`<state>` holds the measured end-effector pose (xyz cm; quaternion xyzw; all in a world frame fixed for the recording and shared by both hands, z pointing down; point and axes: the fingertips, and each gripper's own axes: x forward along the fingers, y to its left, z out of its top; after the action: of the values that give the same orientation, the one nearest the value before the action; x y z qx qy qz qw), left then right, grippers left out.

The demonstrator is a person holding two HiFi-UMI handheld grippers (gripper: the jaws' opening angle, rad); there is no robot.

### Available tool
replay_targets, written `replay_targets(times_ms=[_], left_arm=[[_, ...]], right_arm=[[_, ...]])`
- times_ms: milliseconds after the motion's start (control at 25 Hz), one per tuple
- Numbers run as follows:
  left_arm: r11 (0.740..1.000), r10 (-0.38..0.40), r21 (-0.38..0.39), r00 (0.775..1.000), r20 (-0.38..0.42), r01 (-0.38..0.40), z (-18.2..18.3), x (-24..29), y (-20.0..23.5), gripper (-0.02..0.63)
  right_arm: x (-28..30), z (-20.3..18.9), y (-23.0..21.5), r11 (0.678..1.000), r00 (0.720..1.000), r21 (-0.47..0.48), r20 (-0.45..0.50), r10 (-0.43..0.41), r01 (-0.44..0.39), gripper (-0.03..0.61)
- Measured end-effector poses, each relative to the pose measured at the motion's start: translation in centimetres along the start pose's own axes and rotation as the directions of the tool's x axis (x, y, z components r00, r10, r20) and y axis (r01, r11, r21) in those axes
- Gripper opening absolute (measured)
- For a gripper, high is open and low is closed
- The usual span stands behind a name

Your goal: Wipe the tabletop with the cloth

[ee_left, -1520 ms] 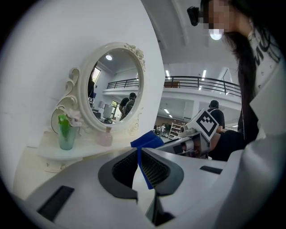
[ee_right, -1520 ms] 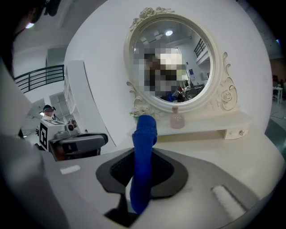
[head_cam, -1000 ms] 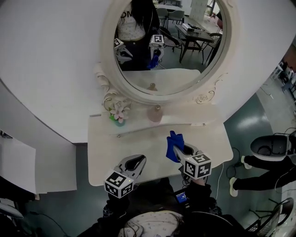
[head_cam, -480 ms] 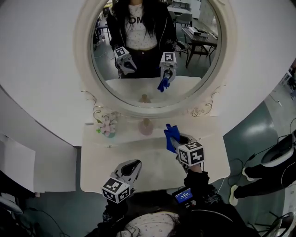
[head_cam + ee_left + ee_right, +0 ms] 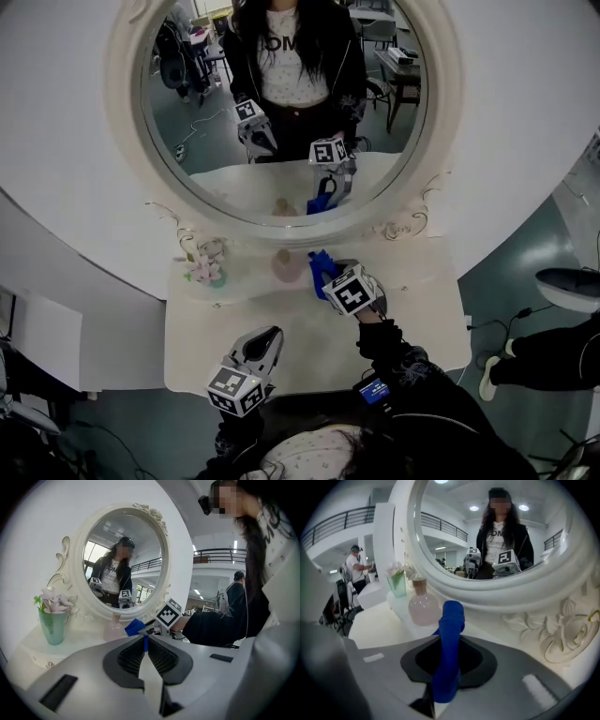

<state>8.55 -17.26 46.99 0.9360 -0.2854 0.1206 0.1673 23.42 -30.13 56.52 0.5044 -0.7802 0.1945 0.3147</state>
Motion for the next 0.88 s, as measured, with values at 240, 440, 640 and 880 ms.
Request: replay_targets(times_ms=[240,440,640,880], left_arm=[[1.000,0.017,0.002,1.000,-0.007,-0.017,0.1,1.1,-0.3,0.003],[1.000,-0.018,0.018,1.000,-0.008,0.018,0.7,2.9,-2.1,0.003],[0.997,-0.066,0.032,0.998,-0.020,0.067,0.9,4.6,-4.1,0.003],[0.993,-0.112,0.040,0.994,-0.014,0.112,0.9,6.4,-6.2,0.003]], right_arm=[[-0.2,-2.5,-2.3,0.975,0.994,-0.214,-0.075,-0.083,0.066,0.077],[-1.8,-4.5,-5.2,0.959,0.987,-0.262,-0.092,-0.134,0.106,0.077],[-4.2,-6.8,-9.1,0.962,0.977,-0.219,-0.100,-0.190,0.164,0.077],[-7.1,-9.7,-13.4,0.955,0.960,-0.175,-0.109,-0.258,0.237,0.077]])
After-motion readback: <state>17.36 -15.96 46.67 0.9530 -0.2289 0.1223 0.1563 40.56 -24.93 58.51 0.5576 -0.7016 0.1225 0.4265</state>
